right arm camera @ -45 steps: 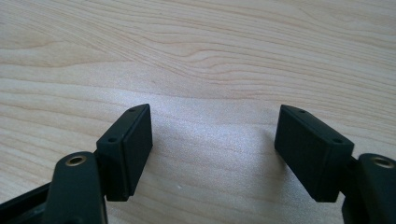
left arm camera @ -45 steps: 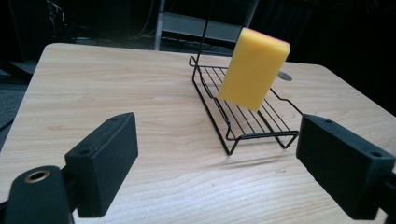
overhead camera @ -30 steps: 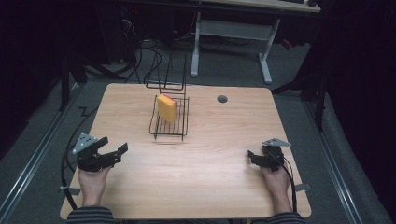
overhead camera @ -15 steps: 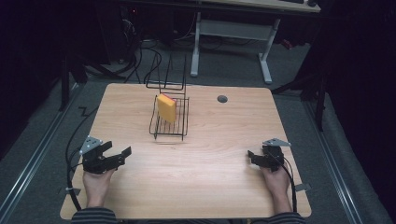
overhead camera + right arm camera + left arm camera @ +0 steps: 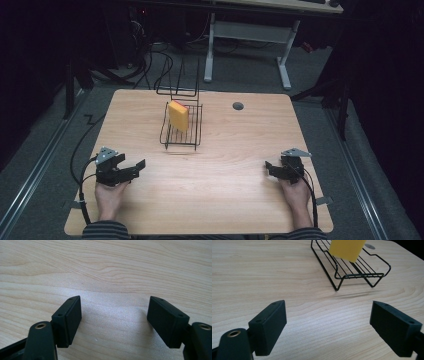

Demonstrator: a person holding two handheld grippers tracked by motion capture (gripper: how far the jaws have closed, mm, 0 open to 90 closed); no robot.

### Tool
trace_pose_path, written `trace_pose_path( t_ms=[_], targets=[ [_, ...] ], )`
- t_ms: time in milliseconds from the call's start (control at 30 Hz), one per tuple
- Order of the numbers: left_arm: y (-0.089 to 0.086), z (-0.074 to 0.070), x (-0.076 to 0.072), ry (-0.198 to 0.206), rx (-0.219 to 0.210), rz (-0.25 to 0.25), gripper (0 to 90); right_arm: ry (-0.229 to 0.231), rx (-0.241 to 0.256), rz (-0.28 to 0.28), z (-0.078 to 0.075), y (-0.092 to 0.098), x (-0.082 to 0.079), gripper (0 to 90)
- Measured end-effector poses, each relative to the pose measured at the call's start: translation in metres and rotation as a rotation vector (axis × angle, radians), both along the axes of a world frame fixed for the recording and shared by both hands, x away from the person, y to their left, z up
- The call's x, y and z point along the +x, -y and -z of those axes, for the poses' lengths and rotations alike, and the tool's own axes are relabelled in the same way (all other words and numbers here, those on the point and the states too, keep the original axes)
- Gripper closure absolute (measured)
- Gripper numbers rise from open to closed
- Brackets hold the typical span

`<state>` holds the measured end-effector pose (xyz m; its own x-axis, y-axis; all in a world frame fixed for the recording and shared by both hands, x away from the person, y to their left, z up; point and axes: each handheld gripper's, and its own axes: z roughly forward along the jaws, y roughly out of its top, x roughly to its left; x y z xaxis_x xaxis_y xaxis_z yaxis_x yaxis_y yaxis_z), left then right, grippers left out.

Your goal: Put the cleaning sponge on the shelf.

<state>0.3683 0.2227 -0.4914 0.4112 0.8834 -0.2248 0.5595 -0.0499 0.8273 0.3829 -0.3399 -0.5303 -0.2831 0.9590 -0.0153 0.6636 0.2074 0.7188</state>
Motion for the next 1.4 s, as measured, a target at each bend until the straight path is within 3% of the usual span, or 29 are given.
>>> trace_pose_path(
  t_ms=[1400],
  targets=[
    [0.022, 0.038, 0.036, -0.101, 0.187, -0.03, 14.8, 0.001, -0.003, -0.003, 0.0, 0.0, 0.0, 28.1]
  ],
)
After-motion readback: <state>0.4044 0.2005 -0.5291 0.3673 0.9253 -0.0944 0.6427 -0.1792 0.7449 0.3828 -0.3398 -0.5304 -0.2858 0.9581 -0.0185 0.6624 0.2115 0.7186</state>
